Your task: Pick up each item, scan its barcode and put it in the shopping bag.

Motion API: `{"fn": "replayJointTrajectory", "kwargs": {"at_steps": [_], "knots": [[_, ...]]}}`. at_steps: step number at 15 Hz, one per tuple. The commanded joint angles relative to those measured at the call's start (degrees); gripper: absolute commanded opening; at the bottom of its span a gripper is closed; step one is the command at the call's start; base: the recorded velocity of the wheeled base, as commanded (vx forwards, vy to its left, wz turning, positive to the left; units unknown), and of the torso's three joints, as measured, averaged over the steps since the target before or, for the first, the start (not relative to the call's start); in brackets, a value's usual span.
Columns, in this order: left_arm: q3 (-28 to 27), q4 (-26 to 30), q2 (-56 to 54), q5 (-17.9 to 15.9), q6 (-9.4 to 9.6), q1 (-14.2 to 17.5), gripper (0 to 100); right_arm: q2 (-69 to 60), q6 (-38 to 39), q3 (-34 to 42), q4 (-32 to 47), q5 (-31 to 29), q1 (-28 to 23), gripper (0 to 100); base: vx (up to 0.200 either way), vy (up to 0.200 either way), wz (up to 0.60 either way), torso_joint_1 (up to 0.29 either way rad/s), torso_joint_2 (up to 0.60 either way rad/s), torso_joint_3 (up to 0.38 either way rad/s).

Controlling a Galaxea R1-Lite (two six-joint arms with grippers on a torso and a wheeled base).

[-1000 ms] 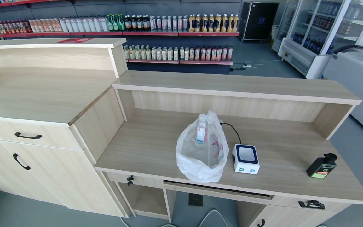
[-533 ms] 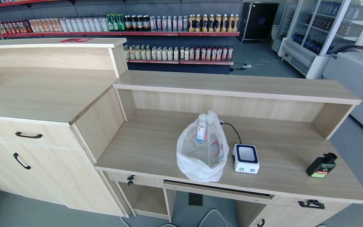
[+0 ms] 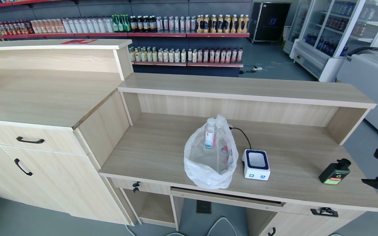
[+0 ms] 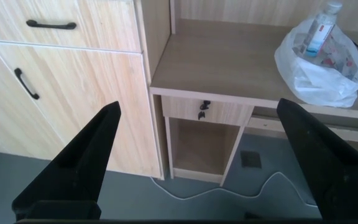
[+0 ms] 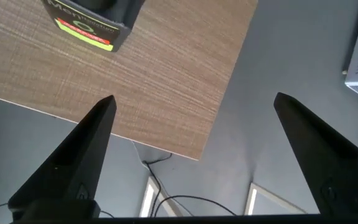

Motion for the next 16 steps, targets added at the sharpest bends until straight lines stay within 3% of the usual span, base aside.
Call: {"fn": "replayJointTrajectory", "kwargs": {"at_steps": [1, 16], "knots": [[0.0, 0.0, 0.0, 0.0, 0.00, 0.0, 100, 3.1, 0.1, -1.9, -0.1, 0.5, 1.8, 100, 0.000, 0.000, 0.00, 0.000, 0.00, 0.000], [0.0, 0.0, 0.0, 0.0, 0.00, 0.0, 100, 9.3, 1.4, -5.9, -0.6, 3.0, 9.3, 100, 0.000, 0.000, 0.00, 0.000, 0.00, 0.000]]}}
